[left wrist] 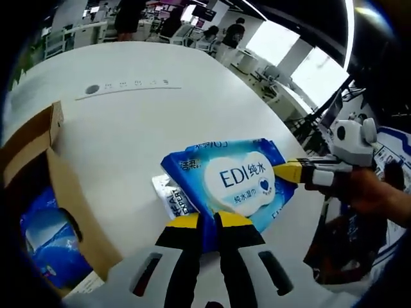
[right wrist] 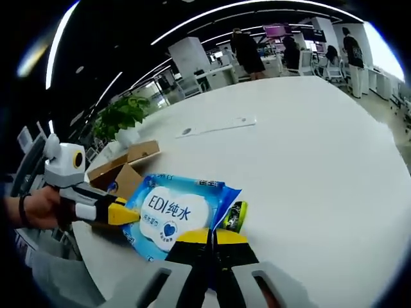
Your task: Operate the shoe box by opening the lid, removing the specified soft item, and placing it in the target area until the item is outside and the box remains undamaged.
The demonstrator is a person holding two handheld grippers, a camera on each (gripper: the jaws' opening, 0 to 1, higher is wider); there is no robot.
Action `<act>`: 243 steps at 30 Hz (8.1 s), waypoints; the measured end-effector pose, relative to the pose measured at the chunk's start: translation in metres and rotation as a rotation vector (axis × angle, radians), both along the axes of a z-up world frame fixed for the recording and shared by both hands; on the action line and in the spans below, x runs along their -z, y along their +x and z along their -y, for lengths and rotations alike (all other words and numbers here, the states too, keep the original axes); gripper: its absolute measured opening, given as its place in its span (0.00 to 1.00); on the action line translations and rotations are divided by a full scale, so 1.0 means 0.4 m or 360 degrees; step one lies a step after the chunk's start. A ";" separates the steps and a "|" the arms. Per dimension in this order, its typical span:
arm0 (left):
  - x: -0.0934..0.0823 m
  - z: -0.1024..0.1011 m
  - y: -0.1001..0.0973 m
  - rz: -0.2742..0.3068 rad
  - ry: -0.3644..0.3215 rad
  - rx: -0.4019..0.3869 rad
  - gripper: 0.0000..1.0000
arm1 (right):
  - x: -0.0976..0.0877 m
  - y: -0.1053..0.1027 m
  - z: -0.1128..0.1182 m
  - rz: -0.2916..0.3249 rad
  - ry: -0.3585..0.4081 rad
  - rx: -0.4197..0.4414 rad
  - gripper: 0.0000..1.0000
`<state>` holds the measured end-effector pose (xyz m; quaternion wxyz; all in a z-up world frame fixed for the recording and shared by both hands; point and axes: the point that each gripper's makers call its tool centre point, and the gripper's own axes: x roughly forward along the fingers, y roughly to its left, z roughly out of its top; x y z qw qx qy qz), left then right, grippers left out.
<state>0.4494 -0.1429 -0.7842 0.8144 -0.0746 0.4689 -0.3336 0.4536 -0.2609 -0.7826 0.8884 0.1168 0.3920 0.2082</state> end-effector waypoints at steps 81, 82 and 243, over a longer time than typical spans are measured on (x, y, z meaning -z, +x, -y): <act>0.026 -0.088 -0.063 0.0073 0.0240 0.0001 0.27 | 0.040 -0.093 0.101 -0.0051 -0.0058 0.0317 0.13; 0.019 -0.093 -0.059 0.0101 0.0242 0.0001 0.23 | 0.038 -0.097 0.100 -0.0051 -0.0058 0.0322 0.13; -0.105 -0.871 -0.262 0.0422 0.0095 -0.0436 0.52 | 0.131 0.079 -0.860 0.0044 -0.1027 -0.1869 0.64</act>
